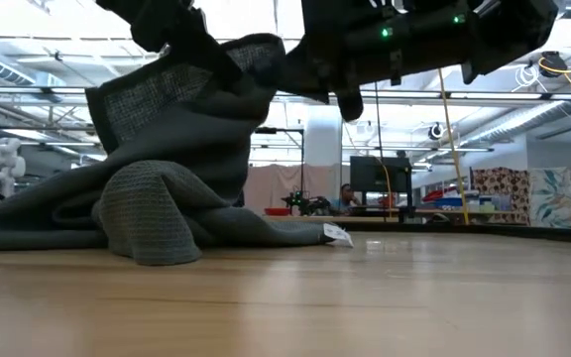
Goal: Roll towel into tight, uniform cylinder
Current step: Roll the gray towel
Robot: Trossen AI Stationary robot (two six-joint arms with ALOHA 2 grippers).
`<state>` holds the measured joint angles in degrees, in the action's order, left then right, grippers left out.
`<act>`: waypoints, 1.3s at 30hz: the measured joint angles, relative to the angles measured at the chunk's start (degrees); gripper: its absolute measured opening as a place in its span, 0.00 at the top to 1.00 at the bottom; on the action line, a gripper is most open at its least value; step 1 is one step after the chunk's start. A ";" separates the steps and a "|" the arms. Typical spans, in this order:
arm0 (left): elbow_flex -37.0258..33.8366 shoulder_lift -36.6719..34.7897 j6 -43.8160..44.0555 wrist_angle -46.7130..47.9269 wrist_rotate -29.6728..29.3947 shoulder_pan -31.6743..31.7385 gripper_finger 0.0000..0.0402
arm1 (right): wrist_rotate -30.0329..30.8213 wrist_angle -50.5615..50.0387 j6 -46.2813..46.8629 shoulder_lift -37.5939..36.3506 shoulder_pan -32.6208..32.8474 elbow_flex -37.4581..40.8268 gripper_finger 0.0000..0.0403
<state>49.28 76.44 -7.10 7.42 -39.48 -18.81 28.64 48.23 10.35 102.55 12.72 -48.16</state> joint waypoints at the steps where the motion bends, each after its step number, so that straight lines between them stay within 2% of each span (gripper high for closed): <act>1: 0.00 0.07 0.46 0.23 0.00 -0.04 0.96 | 0.14 -0.91 0.42 -0.15 -0.01 0.00 0.96; 4: 0.00 0.05 2.63 1.28 0.76 -0.58 0.93 | 1.07 -3.34 0.78 -0.47 -0.04 0.00 0.98; 7: 0.00 0.05 8.10 4.92 3.57 -1.38 0.86 | 1.51 -4.46 0.77 -0.55 -0.03 0.00 0.99; 10: 0.00 0.03 17.99 12.82 7.25 -2.14 0.77 | 1.46 -4.53 0.85 -0.55 -0.03 0.00 0.98; 14: 0.00 0.03 32.79 24.90 8.18 -4.75 0.65 | 1.43 -5.12 0.91 -0.55 0.00 0.00 0.99; 17: -0.03 0.05 42.44 32.88 8.10 -7.63 0.62 | 1.17 -5.16 0.93 -0.55 0.01 0.00 0.99; 19: -0.16 0.05 46.13 34.75 7.61 -9.76 0.61 | 1.08 -5.30 0.93 -0.55 0.02 0.00 0.99; 25: -0.39 0.17 51.43 35.36 3.32 -17.01 0.61 | 1.08 -5.20 0.96 -0.55 0.02 0.00 0.99; 29: -0.42 1.65 51.85 35.13 -0.36 -20.45 0.61 | 1.08 -5.14 0.96 -0.55 0.02 0.00 0.99; 34: -0.44 6.25 51.83 33.50 -10.51 -22.73 0.61 | 1.08 -5.01 0.96 -0.55 0.04 0.00 0.99; 39: -0.44 11.88 53.48 32.52 -14.59 -23.38 0.61 | 1.08 -4.84 0.96 -0.55 0.02 0.00 0.99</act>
<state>48.84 88.32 46.38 39.94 -54.08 -42.19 29.71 43.39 11.31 102.00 12.73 -48.16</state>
